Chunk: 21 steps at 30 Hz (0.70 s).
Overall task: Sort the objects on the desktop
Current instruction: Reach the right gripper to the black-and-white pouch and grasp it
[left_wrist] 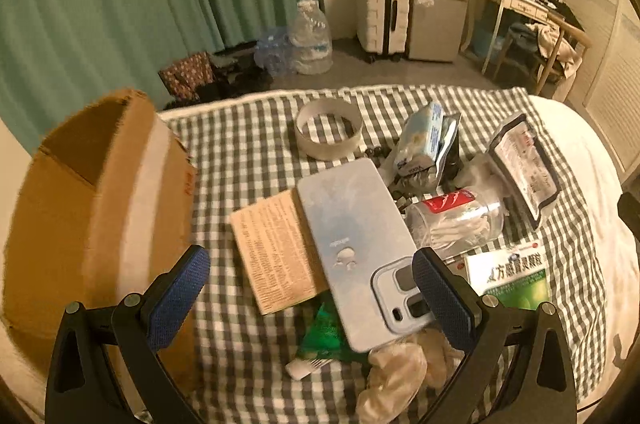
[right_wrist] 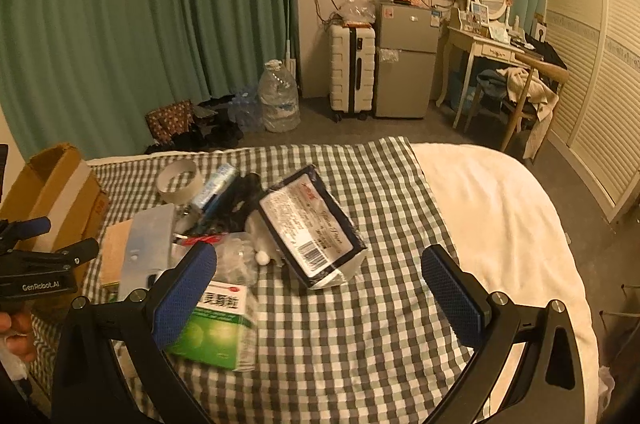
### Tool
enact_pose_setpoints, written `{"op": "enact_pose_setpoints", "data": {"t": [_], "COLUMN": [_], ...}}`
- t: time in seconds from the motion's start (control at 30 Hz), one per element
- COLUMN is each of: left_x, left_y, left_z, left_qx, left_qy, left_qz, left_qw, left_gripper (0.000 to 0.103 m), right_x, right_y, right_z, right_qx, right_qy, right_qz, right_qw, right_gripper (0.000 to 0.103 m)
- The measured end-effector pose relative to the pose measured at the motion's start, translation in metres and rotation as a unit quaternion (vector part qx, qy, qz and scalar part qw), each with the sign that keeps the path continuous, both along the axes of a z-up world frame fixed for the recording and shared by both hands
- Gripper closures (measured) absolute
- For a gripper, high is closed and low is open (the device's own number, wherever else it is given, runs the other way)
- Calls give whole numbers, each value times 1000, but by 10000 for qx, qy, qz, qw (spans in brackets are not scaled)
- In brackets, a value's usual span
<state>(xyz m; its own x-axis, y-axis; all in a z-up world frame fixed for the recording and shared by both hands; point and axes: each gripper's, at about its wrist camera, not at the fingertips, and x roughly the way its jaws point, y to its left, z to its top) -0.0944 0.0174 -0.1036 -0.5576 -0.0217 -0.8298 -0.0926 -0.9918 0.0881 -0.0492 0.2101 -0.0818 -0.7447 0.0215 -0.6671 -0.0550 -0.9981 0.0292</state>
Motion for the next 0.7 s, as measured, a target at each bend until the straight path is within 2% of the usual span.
{"op": "enact_pose_setpoints", "data": {"t": [0.23,0.37,0.43,0.5,0.7], "left_x": [-32,-45,-49,-51,-56], "left_y": [8,16,16,14,10], "left_z": [-23,-41,-55,-62,-63], "left_qx": [374,265,193,277,370], "left_qy": [-462,-457,-628,-728,-647], "left_qz": [12,-176,-168,-191,-155], "left_qw": [9982,9984,9977,9968,9971], "left_gripper": [0,0,0,0,0], "right_x": [-30,-48,-54,-60,-79], "right_y": [17,21,22,24,17], "right_z": [-23,-36,-40,-46,-60], "right_qx": [-39,-101,-51,-64,-102], "right_qy": [-258,-462,-524,-601,-646], "right_qz": [-26,92,90,90,271], "right_qw": [9997,9988,9986,9981,9975], "right_gripper": [0,0,0,0,0]}}
